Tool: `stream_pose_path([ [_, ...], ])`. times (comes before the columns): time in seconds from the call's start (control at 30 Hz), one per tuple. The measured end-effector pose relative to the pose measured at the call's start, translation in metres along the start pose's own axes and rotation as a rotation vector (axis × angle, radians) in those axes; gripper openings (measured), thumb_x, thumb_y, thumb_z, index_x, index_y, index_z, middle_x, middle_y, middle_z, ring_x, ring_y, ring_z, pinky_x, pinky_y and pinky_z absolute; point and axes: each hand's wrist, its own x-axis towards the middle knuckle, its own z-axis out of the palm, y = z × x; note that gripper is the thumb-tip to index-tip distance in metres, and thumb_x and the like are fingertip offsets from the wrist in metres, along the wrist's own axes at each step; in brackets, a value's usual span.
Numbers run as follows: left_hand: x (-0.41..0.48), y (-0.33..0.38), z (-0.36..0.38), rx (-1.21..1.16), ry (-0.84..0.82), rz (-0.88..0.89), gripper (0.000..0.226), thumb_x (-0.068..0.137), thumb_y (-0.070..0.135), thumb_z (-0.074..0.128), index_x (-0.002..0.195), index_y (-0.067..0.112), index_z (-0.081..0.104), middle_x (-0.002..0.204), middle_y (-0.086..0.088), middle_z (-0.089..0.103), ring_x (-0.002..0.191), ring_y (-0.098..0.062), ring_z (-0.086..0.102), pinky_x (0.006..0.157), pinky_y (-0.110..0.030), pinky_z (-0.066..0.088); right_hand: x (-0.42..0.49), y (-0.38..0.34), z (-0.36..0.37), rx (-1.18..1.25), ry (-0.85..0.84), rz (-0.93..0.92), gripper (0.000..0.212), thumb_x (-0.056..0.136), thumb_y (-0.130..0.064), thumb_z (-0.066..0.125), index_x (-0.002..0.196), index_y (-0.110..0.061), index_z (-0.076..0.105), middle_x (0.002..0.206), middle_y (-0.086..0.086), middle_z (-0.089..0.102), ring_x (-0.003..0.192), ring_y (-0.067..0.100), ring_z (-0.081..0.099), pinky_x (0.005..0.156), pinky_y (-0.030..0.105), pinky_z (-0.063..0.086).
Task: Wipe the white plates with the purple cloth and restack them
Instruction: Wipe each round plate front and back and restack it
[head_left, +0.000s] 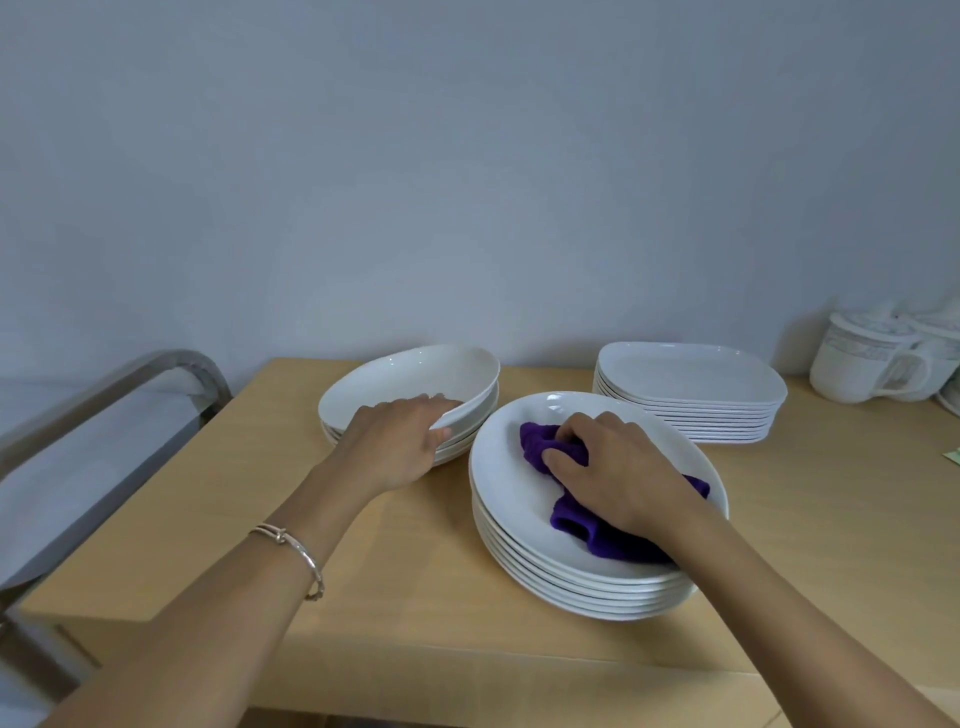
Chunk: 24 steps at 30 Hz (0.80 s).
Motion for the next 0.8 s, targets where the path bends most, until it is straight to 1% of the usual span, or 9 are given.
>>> stream_pose_path([
  [0.13, 0.006, -0.002, -0.002, -0.038, -0.103, 0.046, 0.048, 0.107, 0.034, 0.032, 0.154, 0.035, 0.023, 0.160, 0.010, 0.027, 0.144, -0.020, 0.032, 0.108, -0.039, 0.036, 0.000, 0.000, 0.000, 0.002, 0.002, -0.001, 0.032, 0.094, -0.044, 0.042, 0.119, -0.026, 0.052, 0.102, -0.003, 0.043, 0.101, 0.022, 0.044, 0.089, 0.035, 0.040],
  [0.2, 0.009, -0.002, -0.004, -0.034, -0.167, 0.058, 0.049, 0.108, 0.032, 0.030, 0.156, 0.034, 0.017, 0.164, 0.011, 0.016, 0.150, -0.014, 0.017, 0.112, -0.038, 0.030, 0.000, 0.000, 0.001, 0.004, 0.004, -0.003, 0.032, 0.094, -0.044, 0.042, 0.119, -0.027, 0.052, 0.102, -0.003, 0.043, 0.101, 0.022, 0.044, 0.090, 0.035, 0.040],
  [0.3, 0.012, -0.002, 0.000, -0.040, -0.262, 0.084, 0.051, 0.109, 0.028, 0.023, 0.158, 0.034, 0.009, 0.165, 0.014, 0.003, 0.151, -0.005, 0.000, 0.117, -0.037, 0.021, -0.001, 0.001, 0.001, 0.007, 0.010, -0.001, 0.032, 0.094, -0.044, 0.042, 0.119, -0.027, 0.053, 0.102, -0.003, 0.044, 0.102, 0.021, 0.044, 0.089, 0.034, 0.040],
  [0.37, 0.013, -0.004, 0.007, -0.042, -0.276, 0.096, 0.051, 0.109, 0.027, 0.020, 0.158, 0.034, 0.008, 0.165, 0.016, 0.001, 0.151, -0.003, -0.002, 0.118, -0.037, 0.020, -0.001, 0.001, 0.001, 0.004, 0.005, 0.002, 0.032, 0.094, -0.044, 0.042, 0.119, -0.027, 0.052, 0.104, -0.003, 0.045, 0.102, 0.021, 0.044, 0.090, 0.034, 0.040],
  [0.47, 0.014, -0.005, 0.011, -0.035, -0.250, 0.097, 0.051, 0.108, 0.027, 0.019, 0.157, 0.036, 0.007, 0.165, 0.016, 0.002, 0.151, -0.004, -0.002, 0.120, -0.038, 0.020, -0.001, 0.000, 0.001, 0.000, -0.001, 0.004, 0.032, 0.095, -0.044, 0.041, 0.120, -0.027, 0.051, 0.106, -0.002, 0.045, 0.102, 0.021, 0.043, 0.091, 0.035, 0.039],
  [0.6, 0.013, -0.003, 0.015, 0.032, -0.203, 0.103, 0.054, 0.106, 0.025, 0.021, 0.158, 0.029, 0.007, 0.166, 0.007, 0.001, 0.152, -0.009, -0.002, 0.123, -0.040, 0.008, -0.003, -0.001, 0.000, -0.020, -0.025, 0.011, 0.035, 0.095, -0.045, 0.041, 0.123, -0.027, 0.048, 0.114, 0.000, 0.046, 0.104, 0.022, 0.041, 0.094, 0.037, 0.038],
  [0.7, 0.012, -0.002, 0.016, 0.105, -0.149, 0.092, 0.054, 0.105, 0.028, 0.021, 0.158, 0.027, 0.011, 0.166, 0.004, 0.004, 0.153, -0.012, 0.000, 0.123, -0.044, 0.005, -0.006, -0.002, -0.004, -0.045, -0.082, 0.010, 0.042, 0.093, -0.052, 0.040, 0.130, -0.032, 0.044, 0.125, 0.000, 0.043, 0.114, 0.023, 0.037, 0.097, 0.038, 0.033],
  [0.77, 0.008, 0.000, 0.014, 0.134, -0.123, 0.073, 0.055, 0.105, 0.029, 0.021, 0.158, 0.026, 0.007, 0.167, 0.001, 0.001, 0.153, -0.015, -0.002, 0.123, -0.046, 0.002, -0.009, -0.001, -0.008, -0.098, -0.127, 0.007, 0.048, 0.091, -0.057, 0.041, 0.136, -0.038, 0.039, 0.135, -0.001, 0.037, 0.124, 0.023, 0.031, 0.101, 0.039, 0.027],
  [0.8, 0.005, 0.002, 0.013, 0.086, -0.101, 0.064, 0.056, 0.105, 0.029, 0.021, 0.158, 0.025, 0.004, 0.167, 0.000, -0.002, 0.153, -0.015, -0.004, 0.123, -0.045, 0.000, -0.012, 0.000, -0.011, -0.134, -0.142, 0.001, 0.052, 0.090, -0.059, 0.041, 0.138, -0.040, 0.036, 0.139, -0.001, 0.034, 0.128, 0.024, 0.028, 0.104, 0.040, 0.025],
])
